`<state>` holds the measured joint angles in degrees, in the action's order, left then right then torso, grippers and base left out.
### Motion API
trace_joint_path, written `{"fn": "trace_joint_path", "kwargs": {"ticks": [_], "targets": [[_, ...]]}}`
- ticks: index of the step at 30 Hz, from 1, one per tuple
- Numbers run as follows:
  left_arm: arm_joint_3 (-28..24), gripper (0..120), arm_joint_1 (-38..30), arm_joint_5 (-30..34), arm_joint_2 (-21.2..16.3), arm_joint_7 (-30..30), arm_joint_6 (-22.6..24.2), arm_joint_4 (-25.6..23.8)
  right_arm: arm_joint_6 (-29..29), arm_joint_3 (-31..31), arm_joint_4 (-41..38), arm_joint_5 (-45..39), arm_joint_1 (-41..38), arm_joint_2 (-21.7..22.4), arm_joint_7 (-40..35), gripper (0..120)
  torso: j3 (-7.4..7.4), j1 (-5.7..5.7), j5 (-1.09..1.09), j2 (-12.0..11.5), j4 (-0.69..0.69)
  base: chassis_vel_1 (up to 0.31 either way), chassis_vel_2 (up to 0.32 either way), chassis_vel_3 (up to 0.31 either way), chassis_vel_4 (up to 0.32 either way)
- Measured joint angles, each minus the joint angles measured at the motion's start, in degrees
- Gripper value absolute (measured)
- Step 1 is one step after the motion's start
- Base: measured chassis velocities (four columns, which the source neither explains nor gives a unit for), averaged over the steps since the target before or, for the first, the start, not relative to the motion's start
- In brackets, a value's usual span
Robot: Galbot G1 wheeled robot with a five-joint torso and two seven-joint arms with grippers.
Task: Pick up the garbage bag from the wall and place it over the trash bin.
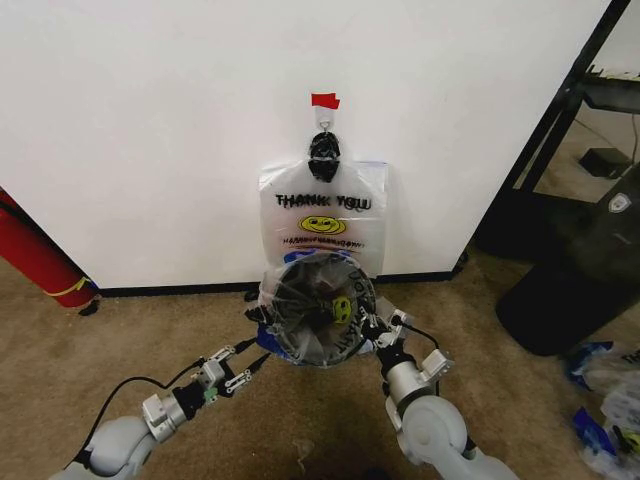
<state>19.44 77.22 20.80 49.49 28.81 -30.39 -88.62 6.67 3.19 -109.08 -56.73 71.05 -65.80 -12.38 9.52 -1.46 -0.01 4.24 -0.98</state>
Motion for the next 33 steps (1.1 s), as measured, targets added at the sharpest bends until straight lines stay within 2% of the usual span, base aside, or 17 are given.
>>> {"fn": "trace_joint_path", "kwargs": {"ticks": [2, 3, 5, 7, 9, 10, 12, 15, 18, 21, 23, 25, 28, 31, 33], "targets": [[0.74, 72, -0.60, 0.70, -0.04, -3.38, -0.10, 0.92, 1.04, 0.02, 1.51, 1.40, 0.03, 0.27, 2.11, 0, 0.00, 0.00, 0.00, 0.00, 0.00, 0.000, 0.000, 0.000, 0.000], [0.74, 72, -0.60, 0.70, -0.04, -3.38, -0.10, 0.92, 1.04, 0.02, 1.51, 1.40, 0.03, 0.27, 2.11, 0, 0.00, 0.00, 0.00, 0.00, 0.00, 0.000, 0.000, 0.000, 0.000], [2.10, 81, -0.97, 3.21, 0.00, -6.67, 0.64, 0.13, 2.43, 0.11, 3.53, 3.24, 0.17, 0.62, 5.16, 0, 0.00, 0.00, 0.00, 0.00, -0.01, 0.000, 0.000, 0.000, 0.000], [3.38, 88, -1.20, 5.12, 0.22, -9.60, 2.04, -1.53, 3.54, 0.16, 5.34, 4.69, 0.19, 0.81, 7.48, 0, 0.00, 0.00, 0.02, 0.00, -0.01, 0.000, 0.000, 0.000, 0.000], [4.85, 97, -1.32, 10.41, 0.36, -14.79, 5.33, -5.75, 5.75, 0.41, 8.75, 7.17, 0.05, 1.17, 12.01, 0, 0.00, 0.00, 0.02, 0.00, -0.01, 0.000, 0.000, 0.000, 0.000], [4.85, 97, -1.32, 10.41, 0.36, -14.79, 5.33, -5.75, 5.75, 0.41, 8.75, 7.17, 0.05, 1.17, 12.01, 0, 0.00, 0.00, 0.02, 0.00, -0.01, 0.000, 0.000, 0.000, 0.000], [5.32, 100, -1.25, 15.01, 0.17, -15.72, 7.75, -9.12, 7.57, 0.62, 11.01, 8.52, -0.25, 1.38, 15.68, 0, 0.00, 0.00, 0.02, 0.00, -0.01, 0.000, 0.000, 0.000, 0.000], [5.45, 100, -1.01, 19.64, -0.34, -15.20, 10.12, -12.05, 9.58, 0.90, 13.35, 9.57, -0.71, 1.59, 20.09, 0, 0.00, 0.00, 0.04, 0.00, -0.02, 0.000, 0.000, 0.000, 0.000], [5.44, 100, -0.84, 21.62, -0.64, -14.11, 11.27, -13.29, 10.26, 1.02, 14.14, 9.86, -0.88, 1.66, 21.68, 0, 0.00, 0.00, 0.04, 0.00, -0.01, 0.000, 0.000, 0.000, 0.000], [5.07, 100, -0.54, 25.38, -1.36, -9.54, 14.03, -15.51, 12.22, 1.57, 16.65, 10.11, -1.50, 1.91, 27.29, 0, 0.00, 0.00, 0.02, 0.00, 0.00, 0.000, 0.000, 0.000, 0.000], [4.34, 100, -0.47, 26.66, -2.01, -6.42, 16.60, -16.61, 13.48, 1.99, 18.08, 10.08, -2.03, 2.13, 31.66, 0, 0.00, 0.00, 0.02, 0.00, 0.00, 0.000, 0.000, 0.000, 0.000], [3.14, 100, -1.05, 28.97, -3.14, -3.56, 21.56, -17.95, 15.35, 3.04, 20.16, 10.07, -2.88, 2.65, 37.78, 0, 0.00, 0.00, 0.01, 0.00, 0.00, 0.000, 0.000, 0.000, 0.000], [2.91, 100, -1.54, 30.70, -3.49, -3.01, 23.87, -18.59, 15.68, 3.45, 20.71, 10.04, -3.02, 2.85, 39.77, 0, 0.00, 0.00, 0.01, 0.00, 0.00, 0.000, 0.000, 0.000, 0.000], [2.56, 99, -3.05, 36.40, -4.05, -1.58, 30.60, -20.74, 17.05, 4.78, 22.29, 11.77, -2.97, 3.35, 46.19, 0, 0.00, 0.00, 0.01, 0.00, -0.01, 0.000, 0.000, 0.000, 0.000], [2.54, 99, -3.07, 36.57, -4.05, -1.01, 31.30, -20.88, 17.36, 4.83, 22.48, 12.35, -2.90, 3.35, 46.49, 0, 0.00, 0.00, 0.02, 0.00, -0.01, 0.000, 0.000, 0.000, 0.000]]}}
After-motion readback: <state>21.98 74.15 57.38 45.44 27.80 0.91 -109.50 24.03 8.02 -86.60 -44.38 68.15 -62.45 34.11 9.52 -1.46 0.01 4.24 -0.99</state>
